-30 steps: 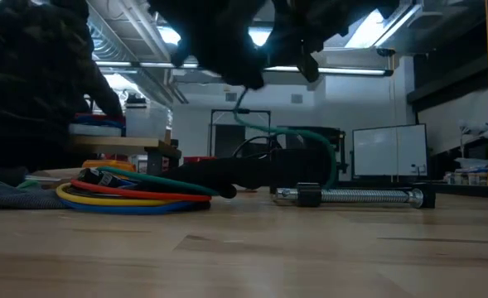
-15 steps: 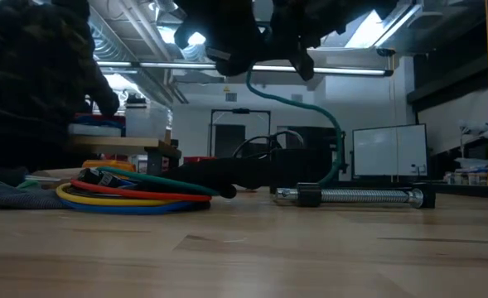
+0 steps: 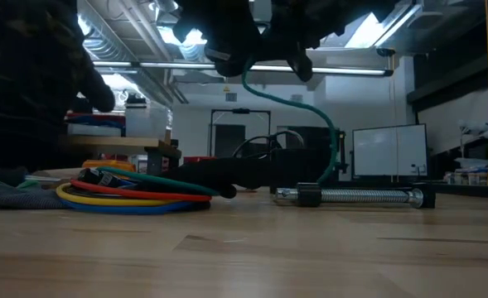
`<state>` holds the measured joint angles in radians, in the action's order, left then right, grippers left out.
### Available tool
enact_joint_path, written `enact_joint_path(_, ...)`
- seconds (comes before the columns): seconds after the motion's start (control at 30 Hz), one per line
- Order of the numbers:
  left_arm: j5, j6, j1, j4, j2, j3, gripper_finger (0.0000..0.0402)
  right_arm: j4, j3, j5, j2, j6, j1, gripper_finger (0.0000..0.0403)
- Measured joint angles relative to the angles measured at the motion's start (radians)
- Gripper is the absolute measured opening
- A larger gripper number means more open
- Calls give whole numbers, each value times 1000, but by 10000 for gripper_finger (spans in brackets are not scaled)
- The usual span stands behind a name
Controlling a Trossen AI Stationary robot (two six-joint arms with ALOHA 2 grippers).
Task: Coil cords
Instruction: Coil the blue wire onto the spool
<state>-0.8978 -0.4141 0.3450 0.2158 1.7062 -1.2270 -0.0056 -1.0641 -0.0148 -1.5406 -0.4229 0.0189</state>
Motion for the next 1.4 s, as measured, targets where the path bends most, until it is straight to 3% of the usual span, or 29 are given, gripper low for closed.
enact_joint_path(0.23, 135, -20, 2, 47, -1, -1, 0, -1, 2, -72, -1, 3, 7, 2)
enact_joint_path(0.7, 152, -71, 77, 119, -1, 1, 0, 11, 2, -201, 4, 0, 0, 2)
enact_joint_path(1.0, 140, -192, 126, 235, -1, 1, 0, 6, 2, -321, 49, 8, -6, 2)
enact_joint_path(1.2, 56, -222, 165, 291, -1, 0, 0, -16, 2, -425, 81, 8, -28, 2)
enact_joint_path(1.4, -20, -250, 177, 357, -1, 0, 0, -180, 0, -487, 90, 32, -40, 2)
